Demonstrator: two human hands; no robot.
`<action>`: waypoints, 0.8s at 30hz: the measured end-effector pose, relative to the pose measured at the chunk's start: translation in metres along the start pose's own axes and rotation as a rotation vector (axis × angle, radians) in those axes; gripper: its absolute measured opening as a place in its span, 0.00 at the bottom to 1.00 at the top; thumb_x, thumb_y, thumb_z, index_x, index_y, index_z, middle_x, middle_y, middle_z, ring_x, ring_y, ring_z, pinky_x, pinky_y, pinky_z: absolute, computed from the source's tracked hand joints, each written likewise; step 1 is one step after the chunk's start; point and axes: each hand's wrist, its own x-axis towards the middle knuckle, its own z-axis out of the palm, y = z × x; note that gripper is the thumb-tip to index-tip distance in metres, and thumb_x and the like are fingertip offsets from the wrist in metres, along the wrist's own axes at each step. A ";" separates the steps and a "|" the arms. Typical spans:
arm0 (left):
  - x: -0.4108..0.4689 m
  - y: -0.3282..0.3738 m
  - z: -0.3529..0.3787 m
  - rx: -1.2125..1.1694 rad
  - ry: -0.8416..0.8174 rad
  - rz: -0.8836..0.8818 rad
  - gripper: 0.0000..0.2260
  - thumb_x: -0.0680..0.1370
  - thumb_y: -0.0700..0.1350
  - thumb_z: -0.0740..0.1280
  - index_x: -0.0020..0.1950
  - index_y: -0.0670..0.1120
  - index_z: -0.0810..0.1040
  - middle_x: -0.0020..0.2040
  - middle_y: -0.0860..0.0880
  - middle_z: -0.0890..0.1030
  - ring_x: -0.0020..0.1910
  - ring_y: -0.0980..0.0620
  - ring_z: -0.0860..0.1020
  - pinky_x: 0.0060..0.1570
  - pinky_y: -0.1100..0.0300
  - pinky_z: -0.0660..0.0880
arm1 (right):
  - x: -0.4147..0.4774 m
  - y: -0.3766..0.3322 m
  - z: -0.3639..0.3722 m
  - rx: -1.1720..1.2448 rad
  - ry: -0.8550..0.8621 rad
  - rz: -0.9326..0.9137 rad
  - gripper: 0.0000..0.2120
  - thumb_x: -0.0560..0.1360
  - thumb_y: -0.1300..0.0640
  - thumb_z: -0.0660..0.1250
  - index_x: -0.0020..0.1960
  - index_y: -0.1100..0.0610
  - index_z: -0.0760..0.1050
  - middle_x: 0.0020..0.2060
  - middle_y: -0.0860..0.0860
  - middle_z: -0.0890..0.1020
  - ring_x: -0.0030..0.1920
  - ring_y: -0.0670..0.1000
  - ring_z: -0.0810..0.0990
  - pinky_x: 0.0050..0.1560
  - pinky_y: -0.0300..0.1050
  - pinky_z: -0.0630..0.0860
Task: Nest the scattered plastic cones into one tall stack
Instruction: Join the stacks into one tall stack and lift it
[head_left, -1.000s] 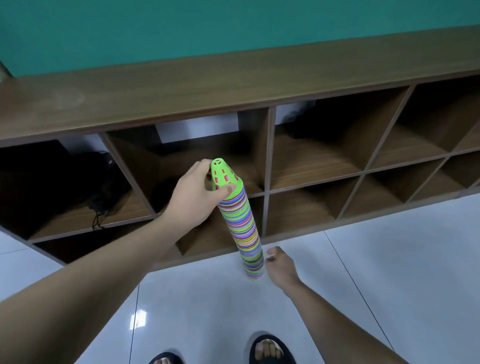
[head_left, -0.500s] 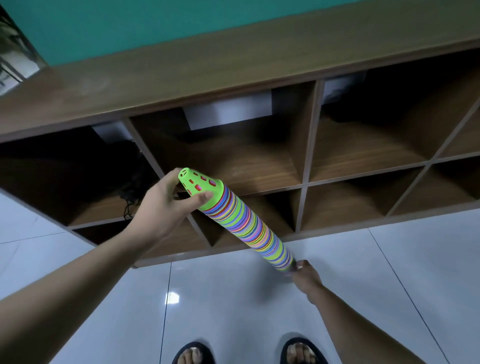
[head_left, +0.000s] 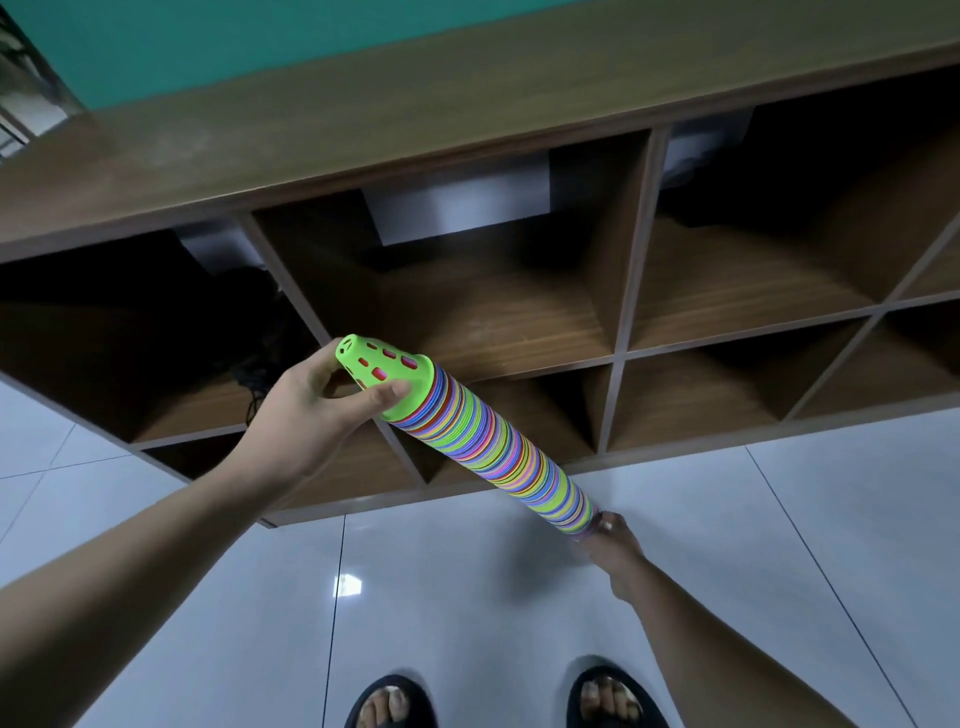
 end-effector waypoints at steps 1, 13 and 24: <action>0.000 0.000 0.001 -0.011 -0.006 0.002 0.16 0.77 0.54 0.78 0.63 0.53 0.84 0.58 0.54 0.88 0.58 0.55 0.86 0.66 0.44 0.80 | -0.003 0.000 0.001 0.018 -0.019 -0.020 0.16 0.74 0.66 0.71 0.55 0.50 0.75 0.44 0.60 0.82 0.41 0.57 0.77 0.41 0.49 0.74; 0.003 0.002 -0.005 -0.126 -0.003 0.027 0.15 0.76 0.50 0.78 0.62 0.51 0.86 0.59 0.50 0.88 0.60 0.48 0.86 0.66 0.46 0.80 | -0.013 -0.007 0.002 0.485 -0.093 0.033 0.27 0.73 0.74 0.69 0.64 0.48 0.76 0.49 0.52 0.84 0.51 0.56 0.82 0.62 0.56 0.81; -0.015 0.060 -0.033 -0.294 0.138 0.113 0.14 0.78 0.49 0.76 0.61 0.46 0.86 0.57 0.46 0.88 0.56 0.45 0.86 0.56 0.52 0.81 | -0.082 -0.048 -0.044 0.547 -0.083 -0.034 0.31 0.70 0.76 0.74 0.70 0.57 0.76 0.64 0.59 0.82 0.63 0.62 0.82 0.59 0.61 0.84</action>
